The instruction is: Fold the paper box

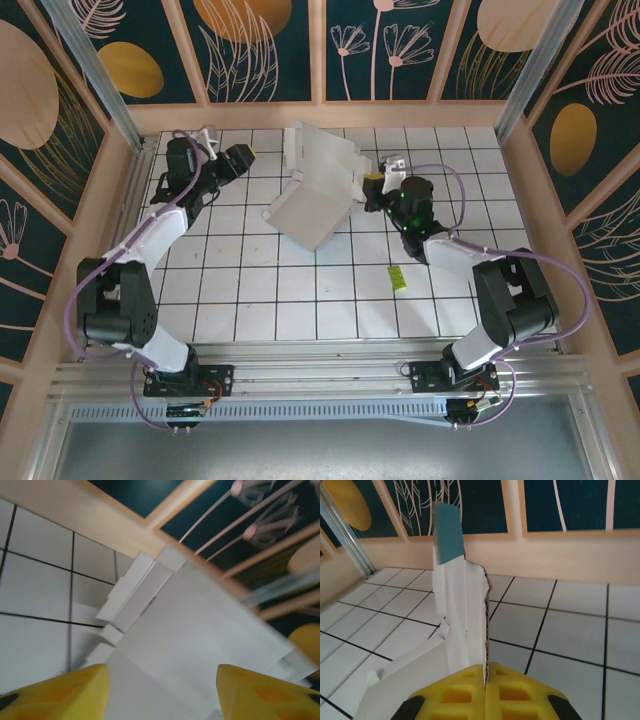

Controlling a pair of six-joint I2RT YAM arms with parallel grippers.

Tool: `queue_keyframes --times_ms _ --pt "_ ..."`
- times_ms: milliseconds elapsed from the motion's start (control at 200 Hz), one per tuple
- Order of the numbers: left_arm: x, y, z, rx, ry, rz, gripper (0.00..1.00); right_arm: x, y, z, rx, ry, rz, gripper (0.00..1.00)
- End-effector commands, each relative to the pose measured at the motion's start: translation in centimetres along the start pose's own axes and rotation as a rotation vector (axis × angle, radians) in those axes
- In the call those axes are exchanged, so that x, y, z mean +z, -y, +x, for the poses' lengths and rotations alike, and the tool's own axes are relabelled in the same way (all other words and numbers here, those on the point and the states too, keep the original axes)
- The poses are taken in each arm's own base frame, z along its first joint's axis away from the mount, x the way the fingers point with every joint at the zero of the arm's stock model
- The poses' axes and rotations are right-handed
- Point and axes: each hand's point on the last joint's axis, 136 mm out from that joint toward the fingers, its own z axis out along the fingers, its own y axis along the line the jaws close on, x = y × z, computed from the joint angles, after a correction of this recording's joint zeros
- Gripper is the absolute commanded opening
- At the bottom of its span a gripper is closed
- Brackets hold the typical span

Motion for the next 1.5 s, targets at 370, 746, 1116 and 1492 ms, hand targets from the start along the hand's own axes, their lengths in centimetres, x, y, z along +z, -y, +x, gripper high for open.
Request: queue_keyframes --times_ms 370,746,1116,1492 --pt "7.8 4.2 6.7 -0.604 -0.166 0.061 0.66 -2.8 -3.6 3.6 -0.331 0.114 0.061 0.0" --pt "13.4 2.4 8.2 -0.595 -0.203 0.123 0.64 -3.7 -4.3 6.3 -0.378 0.052 0.036 0.0" --pt "13.7 4.3 7.8 -0.586 -0.194 0.175 0.75 -3.5 -4.4 7.3 -0.385 0.025 0.034 0.0" --pt "14.6 2.1 10.4 -0.65 -0.247 0.112 0.33 -3.6 -4.0 8.3 -0.375 -0.007 0.054 0.0"
